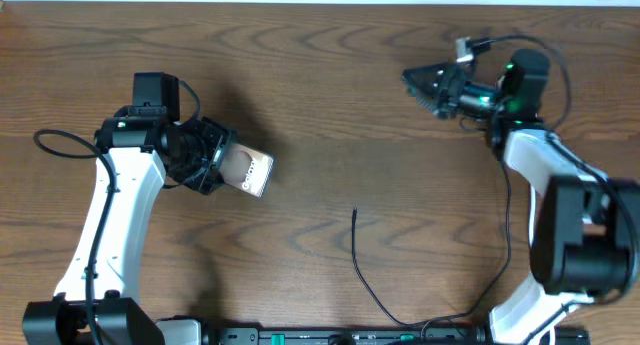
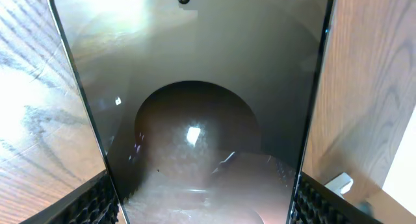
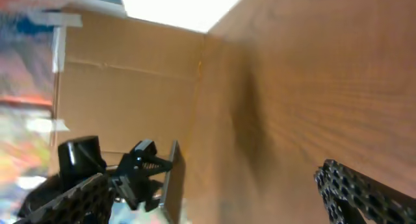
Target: Plug charger to phone and switch on socket
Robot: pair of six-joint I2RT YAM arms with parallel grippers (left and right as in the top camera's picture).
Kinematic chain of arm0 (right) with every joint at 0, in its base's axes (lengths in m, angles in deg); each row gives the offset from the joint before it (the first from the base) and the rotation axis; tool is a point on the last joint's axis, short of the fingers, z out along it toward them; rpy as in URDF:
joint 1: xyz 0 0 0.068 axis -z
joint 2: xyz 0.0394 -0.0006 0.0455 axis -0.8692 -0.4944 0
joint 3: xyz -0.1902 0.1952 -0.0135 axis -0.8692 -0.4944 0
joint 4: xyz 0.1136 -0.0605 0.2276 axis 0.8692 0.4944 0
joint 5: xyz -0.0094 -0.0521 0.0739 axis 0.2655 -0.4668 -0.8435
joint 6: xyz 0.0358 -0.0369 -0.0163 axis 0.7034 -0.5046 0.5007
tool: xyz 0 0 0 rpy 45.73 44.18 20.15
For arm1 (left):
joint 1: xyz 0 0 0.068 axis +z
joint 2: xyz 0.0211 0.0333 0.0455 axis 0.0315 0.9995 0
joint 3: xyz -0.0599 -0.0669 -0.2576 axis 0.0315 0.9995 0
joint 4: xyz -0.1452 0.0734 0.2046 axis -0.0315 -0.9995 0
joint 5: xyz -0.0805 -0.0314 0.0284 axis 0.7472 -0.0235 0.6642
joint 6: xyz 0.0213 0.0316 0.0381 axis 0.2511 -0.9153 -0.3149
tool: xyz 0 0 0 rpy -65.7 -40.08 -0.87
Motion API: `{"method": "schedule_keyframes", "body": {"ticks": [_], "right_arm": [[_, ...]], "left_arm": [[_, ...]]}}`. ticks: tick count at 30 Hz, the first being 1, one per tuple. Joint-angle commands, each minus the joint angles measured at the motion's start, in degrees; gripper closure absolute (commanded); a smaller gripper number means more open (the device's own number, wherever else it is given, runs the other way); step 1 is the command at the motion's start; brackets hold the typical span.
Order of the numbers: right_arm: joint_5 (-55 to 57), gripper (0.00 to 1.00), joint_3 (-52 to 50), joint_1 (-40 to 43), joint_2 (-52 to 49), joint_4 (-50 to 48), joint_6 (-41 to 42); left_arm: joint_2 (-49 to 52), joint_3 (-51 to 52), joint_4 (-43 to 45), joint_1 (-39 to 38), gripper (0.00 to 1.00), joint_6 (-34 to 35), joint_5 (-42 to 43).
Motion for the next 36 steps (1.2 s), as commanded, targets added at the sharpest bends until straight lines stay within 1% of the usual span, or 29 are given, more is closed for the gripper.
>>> {"method": "schedule_keyframes", "body": {"ticks": [1,4,5,6,8,13,17,20,21,22,31,33,36], "right_arm": [[-2.54,0.01,1.03,-5.92,-2.36,-0.70,7.67],[-1.77,0.01,1.03,-12.09,-3.37,-0.66,4.24],[-1.57,0.01,1.03,-13.62,-3.48,-0.68,2.86],[-1.36,0.01,1.03,-17.44,-3.50,-1.29,0.13],[-1.14,0.01,1.03,-20.74,-3.50,-2.49,-1.75],[3.37,0.01,1.03,-26.97,-3.50,-3.06,-3.08],[4.74,0.01,1.03,-30.58,-3.50,-3.06,-5.11],[5.62,0.01,1.03,-32.72,-3.50,-3.08,-6.49],[6.78,0.01,1.03,-34.05,-3.50,-3.08,-7.26],[7.41,0.01,1.03,-34.67,-3.50,-3.08,-7.50],[9.77,0.01,1.03,-36.92,-3.50,-3.28,-8.15],[10.38,0.04,1.03,-37.16,-3.50,-3.26,-8.13],[11.34,0.12,1.03,-37.29,-3.50,-3.28,-7.50]], "left_arm": [[-0.96,-1.01,0.35,-0.04,0.93,1.75,-2.27],[-0.20,-1.01,0.35,-0.09,0.93,3.32,-3.93],[0.17,-1.01,0.33,-0.11,0.93,4.11,-4.07],[0.94,-1.01,0.33,-0.13,0.93,5.60,-4.11],[1.57,-1.01,0.35,-0.13,0.93,7.23,-4.11],[1.86,-1.01,0.31,-0.13,0.92,12.02,-3.04],[1.88,-1.01,0.31,-0.57,0.93,16.61,-1.36],[1.88,-1.01,0.33,-1.60,0.93,20.15,-1.53],[1.88,-1.01,0.33,-2.27,0.93,22.64,-1.53],[1.88,-1.01,0.33,-2.60,0.92,23.69,-1.53],[1.88,-1.01,0.31,-5.81,0.93,30.86,-1.51],[1.88,-1.01,0.35,-6.34,0.93,31.10,-1.53],[1.88,-1.01,0.33,-6.73,0.93,31.08,-1.51]]}}
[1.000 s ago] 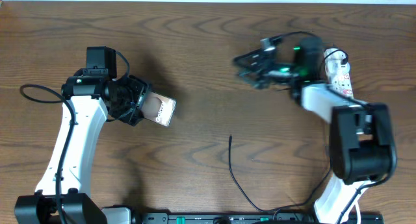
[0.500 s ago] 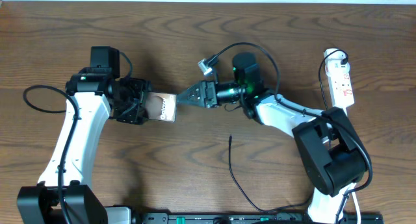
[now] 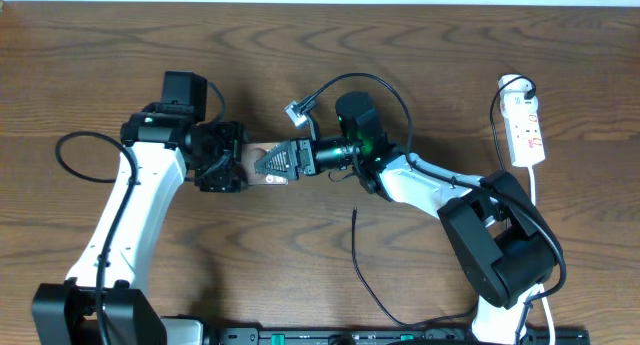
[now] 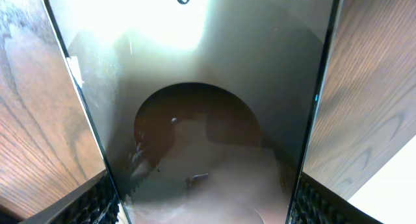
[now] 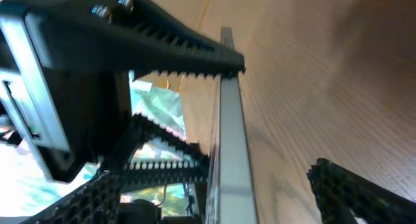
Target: Plug charger to phone and switch on socket
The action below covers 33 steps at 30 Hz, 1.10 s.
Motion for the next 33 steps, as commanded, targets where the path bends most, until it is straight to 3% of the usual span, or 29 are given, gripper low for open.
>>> {"method": "schedule_keyframes", "body": {"ticks": [1,5,10,16,22,23,33], "right_arm": [[2.36,0.15,0.83,-0.83,-0.31,-0.11,0.68],[4.28,0.19,0.83,-1.27,-0.31,-0.15,3.54],[5.31,0.35,0.83,-2.75,-0.31,-0.15,3.50],[5.29,0.43,0.83,-3.48,-0.31,-0.13,3.50],[5.29,0.57,0.83,-3.54,-0.31,-0.11,3.48],[5.27,0.64,0.83,-3.56,-0.31,-0.07,3.48],[4.81,0.74,0.83,-3.54,-0.31,0.09,3.28]], "left_arm": [[-0.15,-1.01,0.04,-0.55,0.93,2.03,0.72],[-0.15,-1.01,0.02,-0.66,0.93,1.99,0.70],[-0.15,-1.01,0.07,-1.03,0.93,2.01,0.72],[-0.15,-1.01,0.04,-1.03,0.93,1.99,0.92],[-0.15,-1.01,0.04,-1.03,0.93,1.99,0.92],[-0.15,-1.01,0.04,-1.11,0.92,1.97,0.94],[-0.15,-1.01,0.76,-2.38,0.93,1.99,0.68]]}}
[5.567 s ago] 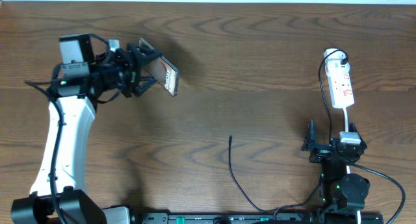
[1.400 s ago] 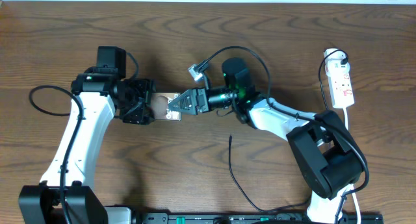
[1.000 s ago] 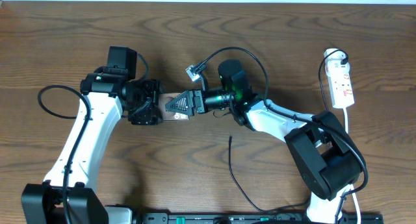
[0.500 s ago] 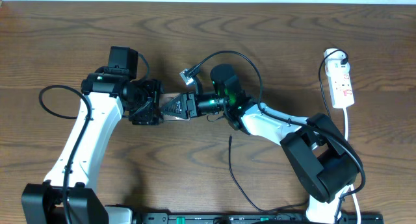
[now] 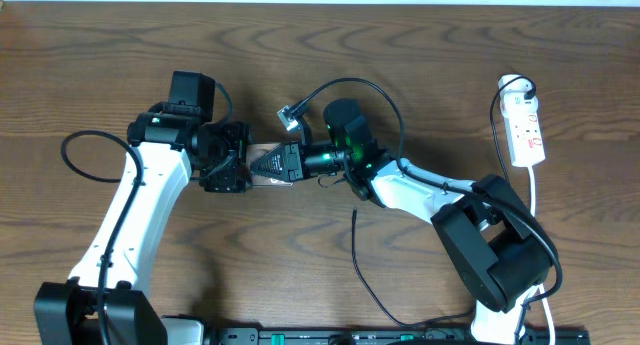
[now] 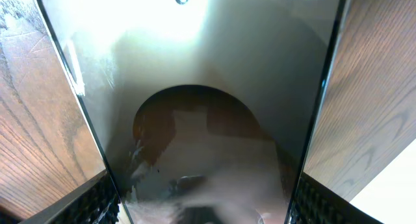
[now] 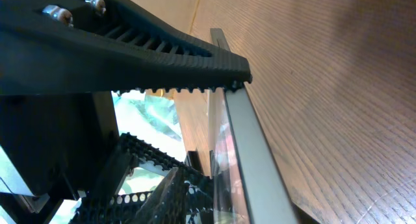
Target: Plug charger to phone and switch on socket
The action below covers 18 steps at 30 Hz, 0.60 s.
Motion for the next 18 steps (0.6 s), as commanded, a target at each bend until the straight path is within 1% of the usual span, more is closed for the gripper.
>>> {"method": "schedule_keyframes", "body": {"ticks": [1,3,14,15,18], "right_arm": [[-0.44,0.75,0.83,-0.42,-0.31,0.17,-0.35],[-0.44,0.76,0.83,-0.42,-0.31,0.17,-0.35],[-0.87,0.86,0.83,-0.42,-0.31,0.17,-0.39],[-0.87,0.93,0.83,-0.42,-0.31,0.15,-0.42],[-0.87,0.94,0.83,-0.42,-0.31,0.15,-0.79]], "left_arm": [[-0.15,-1.01,0.39,-0.76,0.92,0.50,1.44],[-0.15,-1.01,0.37,-0.76,0.92,0.50,1.44],[-0.15,-1.01,0.52,-0.76,0.92,0.48,1.42],[-0.15,-1.01,0.52,-0.76,0.92,0.50,1.42],[-0.15,-1.01,0.52,-0.76,0.93,0.48,1.42]]}}
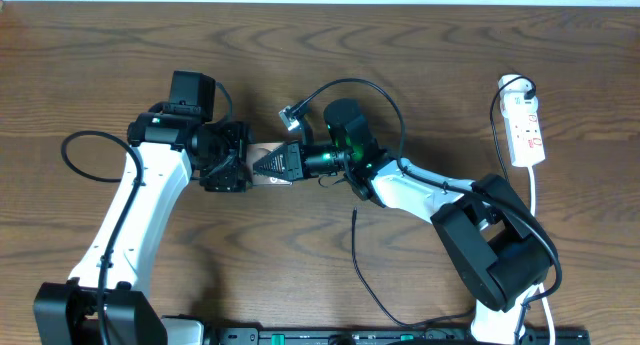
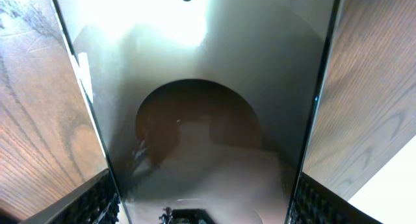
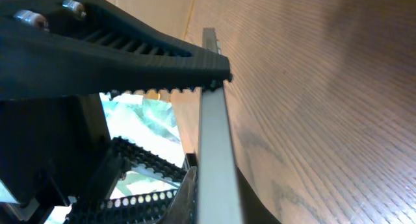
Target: Plug charger to phone and switch on socket
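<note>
The phone [image 1: 261, 157] is held on edge above the table's middle left, and both grippers have hold of it. My left gripper [image 1: 235, 165] is shut on its long sides; its screen [image 2: 195, 87] fills the left wrist view between the ribbed fingers [image 2: 88, 201]. My right gripper [image 1: 275, 166] is shut on the phone's right end, whose grey edge [image 3: 214, 146] runs up the right wrist view. The black charger cable [image 1: 356, 247] lies loose on the table, its plug end [image 1: 354, 214] below the right arm.
A white power strip [image 1: 526, 121] with its own cord lies at the far right of the wooden table [image 1: 420, 45]. The left gripper's toothed black finger [image 3: 130, 55] crosses the top of the right wrist view.
Both arms stay where they were in the overhead view. The phone's edge has shifted a little left in the right wrist view, and its screen sits slightly differently in the left wrist view.
At first my left gripper held the phone at the left while my right gripper stood open near the back right. Then the right gripper was at the phone's end, open around it. Since then it has shut on the phone.
</note>
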Robot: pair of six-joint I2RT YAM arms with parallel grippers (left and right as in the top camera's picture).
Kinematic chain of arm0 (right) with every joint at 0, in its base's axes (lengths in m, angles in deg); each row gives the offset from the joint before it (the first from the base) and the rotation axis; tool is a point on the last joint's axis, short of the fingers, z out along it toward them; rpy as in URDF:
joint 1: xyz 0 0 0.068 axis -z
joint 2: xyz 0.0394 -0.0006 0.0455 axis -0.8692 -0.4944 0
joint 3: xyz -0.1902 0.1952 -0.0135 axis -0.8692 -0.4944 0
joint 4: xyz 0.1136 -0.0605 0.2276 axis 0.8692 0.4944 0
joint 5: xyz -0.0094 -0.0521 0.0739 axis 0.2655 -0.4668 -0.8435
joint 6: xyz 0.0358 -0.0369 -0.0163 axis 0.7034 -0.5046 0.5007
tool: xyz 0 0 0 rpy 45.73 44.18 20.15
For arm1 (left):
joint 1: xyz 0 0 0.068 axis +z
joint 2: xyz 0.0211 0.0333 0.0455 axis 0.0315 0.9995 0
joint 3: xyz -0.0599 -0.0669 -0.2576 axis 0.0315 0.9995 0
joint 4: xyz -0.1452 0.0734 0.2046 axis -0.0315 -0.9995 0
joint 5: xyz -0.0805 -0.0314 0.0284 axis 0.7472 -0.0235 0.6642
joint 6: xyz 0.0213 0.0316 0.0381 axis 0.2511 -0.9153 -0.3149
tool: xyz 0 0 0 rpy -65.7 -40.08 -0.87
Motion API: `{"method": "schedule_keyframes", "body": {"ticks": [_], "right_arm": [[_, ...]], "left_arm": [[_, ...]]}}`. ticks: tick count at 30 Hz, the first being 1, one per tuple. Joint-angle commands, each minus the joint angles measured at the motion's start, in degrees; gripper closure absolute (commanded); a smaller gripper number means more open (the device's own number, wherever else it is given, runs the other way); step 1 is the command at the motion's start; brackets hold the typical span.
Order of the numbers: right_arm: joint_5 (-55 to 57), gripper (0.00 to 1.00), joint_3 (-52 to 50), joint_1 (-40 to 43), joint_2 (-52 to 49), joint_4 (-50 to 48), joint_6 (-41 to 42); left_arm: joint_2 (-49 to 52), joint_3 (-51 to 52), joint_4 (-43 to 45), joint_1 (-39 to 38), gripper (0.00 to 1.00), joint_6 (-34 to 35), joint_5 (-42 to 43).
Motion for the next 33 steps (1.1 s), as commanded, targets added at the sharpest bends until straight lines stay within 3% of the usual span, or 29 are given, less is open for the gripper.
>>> {"method": "schedule_keyframes", "body": {"ticks": [1,6,7,11,13,17,25,29,33], "right_arm": [[-1.81,0.96,0.83,-0.59,-0.15,-0.61,-1.42],[-1.81,0.99,0.83,-0.59,-0.15,-0.61,-1.42],[-1.81,0.99,0.83,-0.59,-0.15,-0.61,-1.42],[-1.81,0.99,0.83,-0.42,-0.15,-0.61,-1.42],[-1.88,0.99,0.83,-0.15,-0.15,-0.59,-1.42],[-2.86,0.99,0.83,1.64,-0.15,-0.61,-0.76],[-3.37,0.99,0.83,9.20,-0.15,-0.59,0.68],[-3.67,0.99,0.83,14.69,-0.15,-1.03,6.99],[-3.43,0.99,0.83,18.38,-0.15,-5.27,21.84]], "left_arm": [[-0.15,-0.98,0.09,-0.63,0.93,0.09,1.53],[-0.15,-0.98,0.02,-0.63,0.93,0.04,1.09],[-0.15,-0.98,-0.15,-0.63,0.85,-0.15,0.20],[-0.15,-0.98,-0.39,-0.61,0.36,-0.57,-0.17],[-0.15,-0.98,-0.42,-0.61,0.23,-0.96,-0.11],[-0.17,-0.98,-0.11,-0.33,0.12,-6.84,3.13],[-0.17,-0.98,11.15,3.69,0.10,-23.23,25.22],[-0.17,-0.98,15.80,5.99,0.10,-32.76,32.26],[-0.17,-0.98,15.80,7.15,0.10,-36.22,32.13]]}}
